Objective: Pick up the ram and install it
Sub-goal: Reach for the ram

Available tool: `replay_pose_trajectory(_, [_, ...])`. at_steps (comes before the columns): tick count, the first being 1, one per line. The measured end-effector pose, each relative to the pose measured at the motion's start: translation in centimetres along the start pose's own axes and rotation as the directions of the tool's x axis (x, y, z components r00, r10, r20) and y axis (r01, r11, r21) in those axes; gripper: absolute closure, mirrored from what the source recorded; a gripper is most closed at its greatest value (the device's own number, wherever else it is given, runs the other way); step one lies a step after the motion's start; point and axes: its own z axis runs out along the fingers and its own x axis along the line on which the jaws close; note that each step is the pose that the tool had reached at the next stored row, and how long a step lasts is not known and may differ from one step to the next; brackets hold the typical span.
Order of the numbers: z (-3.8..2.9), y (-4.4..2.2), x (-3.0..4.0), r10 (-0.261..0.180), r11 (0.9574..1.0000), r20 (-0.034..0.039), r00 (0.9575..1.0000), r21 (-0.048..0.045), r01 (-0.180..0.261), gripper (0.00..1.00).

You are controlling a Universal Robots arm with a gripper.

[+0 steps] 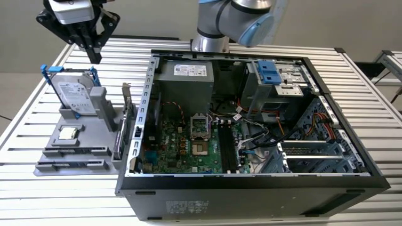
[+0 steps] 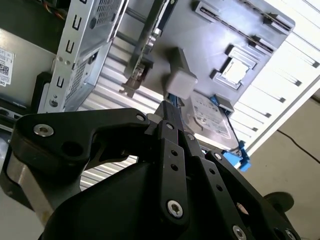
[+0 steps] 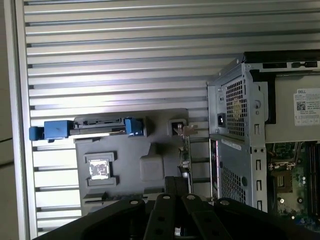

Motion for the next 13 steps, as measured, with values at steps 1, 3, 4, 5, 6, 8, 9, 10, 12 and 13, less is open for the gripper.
replay_pose_trajectory(1, [0.0,-0.01,0.09,0.0,1.0,0.0,1.0,0.0,0.0,1.0])
replay_pose_trajectory(3, [-0.01,-0.02,0.27,0.0,1.0,0.0,1.0,0.0,0.0,1.0])
replay_pose_trajectory(4, [-0.01,-0.02,0.35,0.0,1.0,0.0,1.0,0.0,0.0,1.0])
replay_pose_trajectory(5, [-0.01,-0.03,0.43,0.0,1.0,0.0,1.0,0.0,0.0,1.0])
replay_pose_trajectory(6, [-0.01,-0.04,0.51,0.0,1.0,0.0,1.0,0.0,0.0,1.0])
replay_pose_trajectory(8, [-0.02,-0.05,0.67,0.0,1.0,0.0,1.0,0.0001,0.0,1.0])
replay_pose_trajectory(9, [-0.01,-0.05,0.75,0.0,1.0,0.0,1.0,0.0,0.0,1.0])
replay_pose_trajectory(10, [-0.02,-0.06,0.82,0.0,1.0,0.0,1.0,0.0,0.0,1.0])
replay_pose_trajectory(12, [-0.02,-0.07,0.99,0.0,1.0,0.0,1.0,0.0,0.0,1.0])
replay_pose_trajectory(13, [-0.02,-0.08,1.08,0.0,1.0,0.0,1.0,0.0,0.0,1.0])
